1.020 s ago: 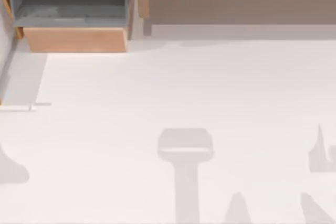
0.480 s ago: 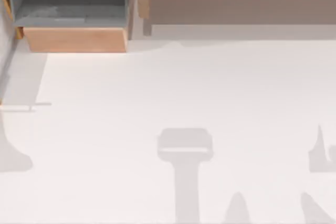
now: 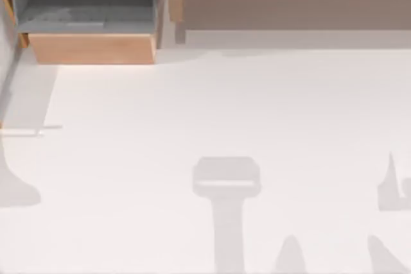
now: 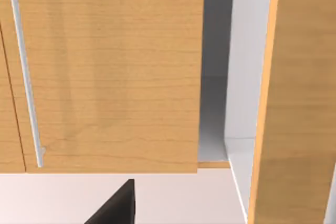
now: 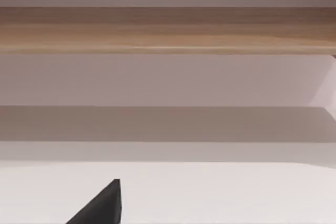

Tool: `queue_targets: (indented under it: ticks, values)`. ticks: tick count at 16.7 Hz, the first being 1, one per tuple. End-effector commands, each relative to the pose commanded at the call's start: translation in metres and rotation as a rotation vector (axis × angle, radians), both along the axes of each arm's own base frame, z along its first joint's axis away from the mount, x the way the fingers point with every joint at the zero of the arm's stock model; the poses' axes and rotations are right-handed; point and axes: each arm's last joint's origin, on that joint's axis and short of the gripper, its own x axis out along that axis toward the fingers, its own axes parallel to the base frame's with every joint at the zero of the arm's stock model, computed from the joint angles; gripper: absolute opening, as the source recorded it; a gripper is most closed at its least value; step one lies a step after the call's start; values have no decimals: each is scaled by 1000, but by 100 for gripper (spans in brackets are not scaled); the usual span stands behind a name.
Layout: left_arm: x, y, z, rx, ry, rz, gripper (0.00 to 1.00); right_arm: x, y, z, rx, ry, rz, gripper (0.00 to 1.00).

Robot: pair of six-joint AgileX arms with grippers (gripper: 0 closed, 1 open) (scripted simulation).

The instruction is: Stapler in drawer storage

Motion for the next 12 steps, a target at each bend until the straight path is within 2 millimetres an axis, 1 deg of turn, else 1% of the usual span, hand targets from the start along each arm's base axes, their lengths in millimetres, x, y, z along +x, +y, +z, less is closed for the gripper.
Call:
queue_targets:
  ticks: [10,11,12]
  values:
    - [0,0,0,0,0,0,2,0,0,0,0,0,0,100]
    - [0,0,0,0,0,0,0,0,0,0,0,0,0,100]
    - [0,0,0,0,0,0,0,0,0,0,0,0,0,100]
